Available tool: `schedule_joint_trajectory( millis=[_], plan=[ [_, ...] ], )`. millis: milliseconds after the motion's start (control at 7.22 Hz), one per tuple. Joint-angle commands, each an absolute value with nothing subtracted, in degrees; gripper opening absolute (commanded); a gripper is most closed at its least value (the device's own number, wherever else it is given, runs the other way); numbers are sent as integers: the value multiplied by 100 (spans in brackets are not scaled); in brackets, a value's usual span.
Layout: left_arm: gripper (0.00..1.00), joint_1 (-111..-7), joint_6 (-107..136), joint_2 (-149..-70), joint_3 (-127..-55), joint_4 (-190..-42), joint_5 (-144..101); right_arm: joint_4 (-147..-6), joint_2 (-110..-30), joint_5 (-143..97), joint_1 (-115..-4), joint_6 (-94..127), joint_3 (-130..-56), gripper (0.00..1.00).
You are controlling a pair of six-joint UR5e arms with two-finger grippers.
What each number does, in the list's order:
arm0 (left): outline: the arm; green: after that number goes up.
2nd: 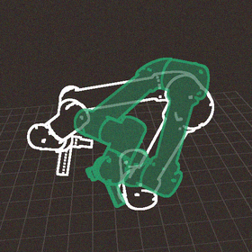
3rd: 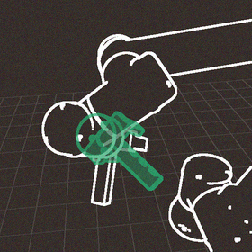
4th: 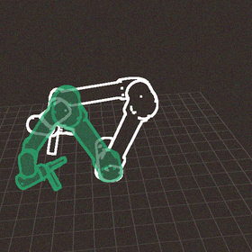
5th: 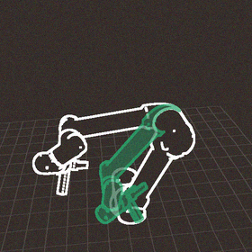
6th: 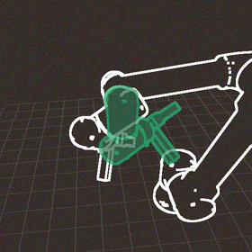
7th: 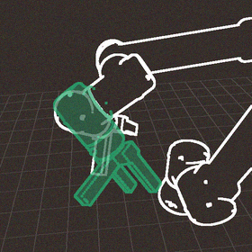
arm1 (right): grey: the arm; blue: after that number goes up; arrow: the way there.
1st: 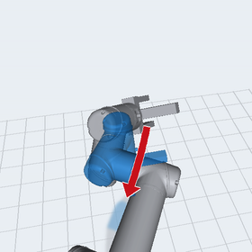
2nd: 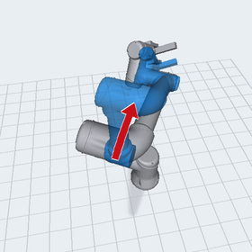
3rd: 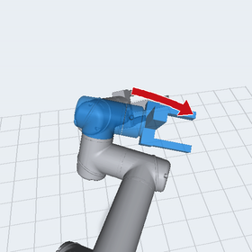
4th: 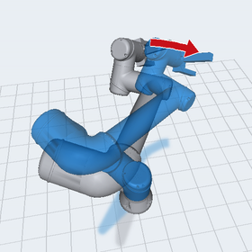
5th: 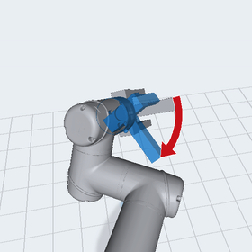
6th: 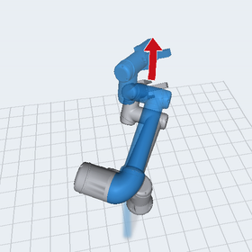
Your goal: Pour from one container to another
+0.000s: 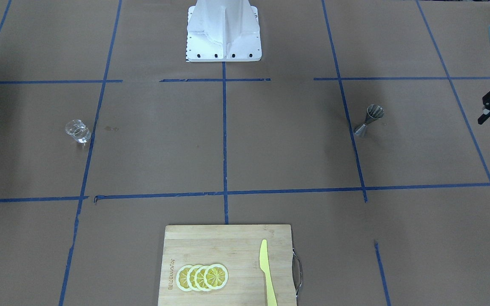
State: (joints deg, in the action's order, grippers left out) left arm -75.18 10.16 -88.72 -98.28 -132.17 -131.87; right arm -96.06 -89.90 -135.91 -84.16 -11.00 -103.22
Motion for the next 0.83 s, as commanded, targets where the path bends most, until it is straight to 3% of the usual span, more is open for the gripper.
schedule_joint_trajectory(
  millis=[0, 277, 554, 693],
  plan=[
    [96, -6753, 2063, -8833, -9521, -15239, -12038, -9606, -8974, -13588, -8402, -1107, -10327, 100],
    [94, -6478, 2092, -8456, -9152, -17209, -11610, -9606, -8965, -13588, -8402, -1116, -10345, 100],
    [94, -6031, 2773, -8455, -9106, -18310, -11558, -9606, -8974, -13579, -8402, -1108, -10423, 100],
    [89, -5733, 3813, -8455, -9088, -18734, -11488, -9606, -8974, -13579, -8402, -1116, -10424, 100]
  ],
)
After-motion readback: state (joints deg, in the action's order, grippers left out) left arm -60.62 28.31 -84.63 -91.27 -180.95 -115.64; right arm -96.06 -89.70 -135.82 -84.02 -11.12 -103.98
